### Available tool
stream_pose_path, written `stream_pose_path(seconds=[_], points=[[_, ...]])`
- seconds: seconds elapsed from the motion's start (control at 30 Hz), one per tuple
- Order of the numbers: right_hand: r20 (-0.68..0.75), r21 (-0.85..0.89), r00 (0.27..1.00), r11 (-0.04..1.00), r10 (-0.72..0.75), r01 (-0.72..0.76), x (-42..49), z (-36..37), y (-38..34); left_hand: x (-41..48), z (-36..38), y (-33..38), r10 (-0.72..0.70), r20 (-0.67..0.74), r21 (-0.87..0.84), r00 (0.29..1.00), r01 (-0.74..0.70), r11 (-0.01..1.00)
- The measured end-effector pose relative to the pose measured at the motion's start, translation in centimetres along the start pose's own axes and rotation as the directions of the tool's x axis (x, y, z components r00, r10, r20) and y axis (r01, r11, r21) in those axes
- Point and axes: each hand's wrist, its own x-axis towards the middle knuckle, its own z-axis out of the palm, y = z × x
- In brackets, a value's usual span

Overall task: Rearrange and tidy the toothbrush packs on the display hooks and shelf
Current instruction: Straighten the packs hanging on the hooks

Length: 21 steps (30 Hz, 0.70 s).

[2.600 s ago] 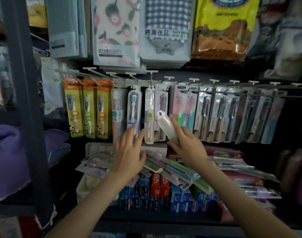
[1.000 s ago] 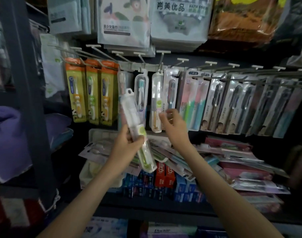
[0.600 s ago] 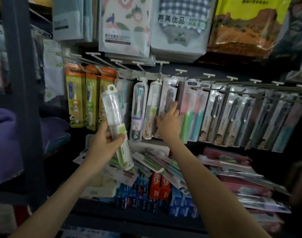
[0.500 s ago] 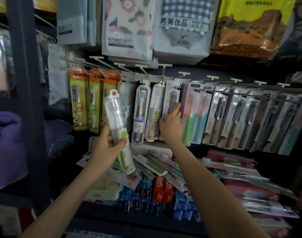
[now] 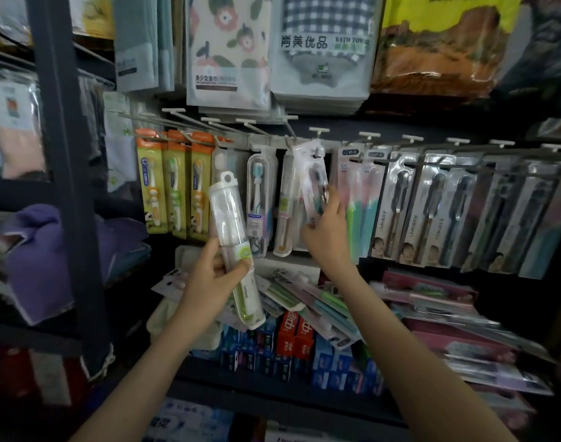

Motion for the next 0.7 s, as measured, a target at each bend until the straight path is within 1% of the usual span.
stream_pose_path(seconds=[0.1,0.2,0.33,0.4,0.47,0.57,0.7], points=[[0.07,-0.003,0.997,0.999,-0.041,0.041,-1.5,-2.1,0.4,-2.1,1.7,0.3,-0.062,-0.086,-0.103,0.994,0.053,0.993],[0.155,-0.025,0.985,0.996,-0.076,0.081,-2.0,-4.7,0.9,-4.1,3.4,0.0,-0.188,-0.134,-0.218,0.973,0.156,0.963],[0.176,-0.047,0.974,0.987,-0.146,0.156,-1.1,-7.0,0.7,-5.4,5.3,-0.1,-0.269,-0.135,-0.251,0.954,0.229,0.94],[0.211,-0.082,0.96,0.975,-0.185,0.206,-0.6,-7.5,0.6,-5.5,6.0,0.0,-0.307,-0.118,-0.277,0.944,0.266,0.923],[0.258,-0.102,0.946,0.969,-0.195,0.227,-0.3,-8.0,0.4,-5.3,6.5,0.3,-0.359,-0.096,-0.336,0.929,0.309,0.89],[0.271,-0.097,0.94,0.966,-0.207,0.241,-0.1,-8.9,0.4,-5.1,7.1,0.6,-0.422,-0.085,-0.402,0.903,0.356,0.843],[0.297,-0.138,0.899,0.917,-0.322,0.374,0.2,-9.8,-0.8,-4.9,7.3,0.3,-0.442,-0.027,-0.424,0.896,0.391,0.817]])
